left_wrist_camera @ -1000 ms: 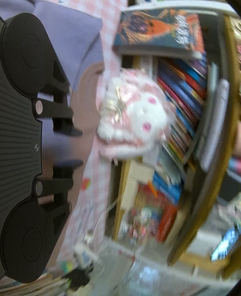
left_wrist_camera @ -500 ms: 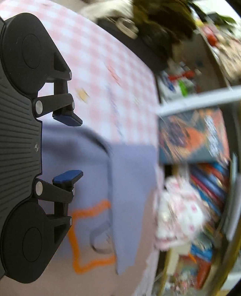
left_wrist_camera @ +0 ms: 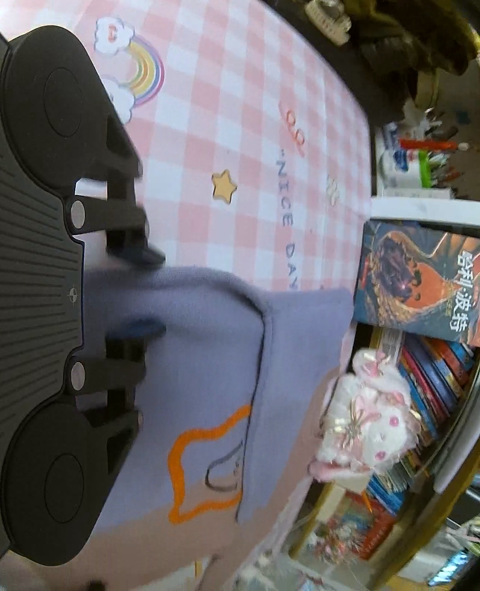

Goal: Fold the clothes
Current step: 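Grasp the lavender side edge with the left tool and fold it inward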

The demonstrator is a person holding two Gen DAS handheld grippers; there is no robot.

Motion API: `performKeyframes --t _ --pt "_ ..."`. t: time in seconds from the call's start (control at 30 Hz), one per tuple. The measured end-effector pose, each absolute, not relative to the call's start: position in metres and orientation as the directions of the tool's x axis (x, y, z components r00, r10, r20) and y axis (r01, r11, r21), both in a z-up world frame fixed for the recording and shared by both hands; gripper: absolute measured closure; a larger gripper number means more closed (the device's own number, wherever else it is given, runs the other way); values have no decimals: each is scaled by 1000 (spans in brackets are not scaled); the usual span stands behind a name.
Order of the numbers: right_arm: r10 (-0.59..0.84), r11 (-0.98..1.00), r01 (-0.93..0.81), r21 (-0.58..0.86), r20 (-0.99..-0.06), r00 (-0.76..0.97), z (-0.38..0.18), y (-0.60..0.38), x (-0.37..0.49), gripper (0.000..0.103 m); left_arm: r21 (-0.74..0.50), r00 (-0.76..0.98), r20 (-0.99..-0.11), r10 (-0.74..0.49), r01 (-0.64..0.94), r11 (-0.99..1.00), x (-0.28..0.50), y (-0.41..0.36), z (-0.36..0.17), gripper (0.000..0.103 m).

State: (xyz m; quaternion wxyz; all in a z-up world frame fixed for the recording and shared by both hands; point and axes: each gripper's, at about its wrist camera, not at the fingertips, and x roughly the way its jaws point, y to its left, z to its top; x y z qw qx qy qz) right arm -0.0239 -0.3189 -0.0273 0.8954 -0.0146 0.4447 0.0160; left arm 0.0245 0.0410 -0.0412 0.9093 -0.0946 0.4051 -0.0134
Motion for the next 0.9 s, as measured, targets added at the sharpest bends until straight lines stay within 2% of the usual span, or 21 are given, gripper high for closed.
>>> performKeyframes --t 0.07,0.1,0.13,0.43,0.7,0.9 --pt "29 1000 -16 24 -808 588 -30 -318 -24 74 -199 672 -731 -118 -44 979 24 44 -41 90" --pt "37 999 -7 41 -807 589 -30 -317 -24 87 -194 676 -728 -116 -41 980 23 45 -41 91" --pt "42 999 -8 46 -807 589 -30 -314 -25 91 -187 680 -725 -111 -39 982 23 45 -40 91" --pt "84 996 -84 43 -811 580 -29 -277 -28 92 -212 676 -731 -92 -97 972 12 91 -40 91" --pt "59 996 -87 8 -799 598 -26 -263 -34 92 -211 675 -733 -90 -101 972 5 109 -40 90" --pt "39 996 -86 -17 -790 612 -23 -253 -38 92 -177 672 -737 -70 -92 980 5 106 -39 82"
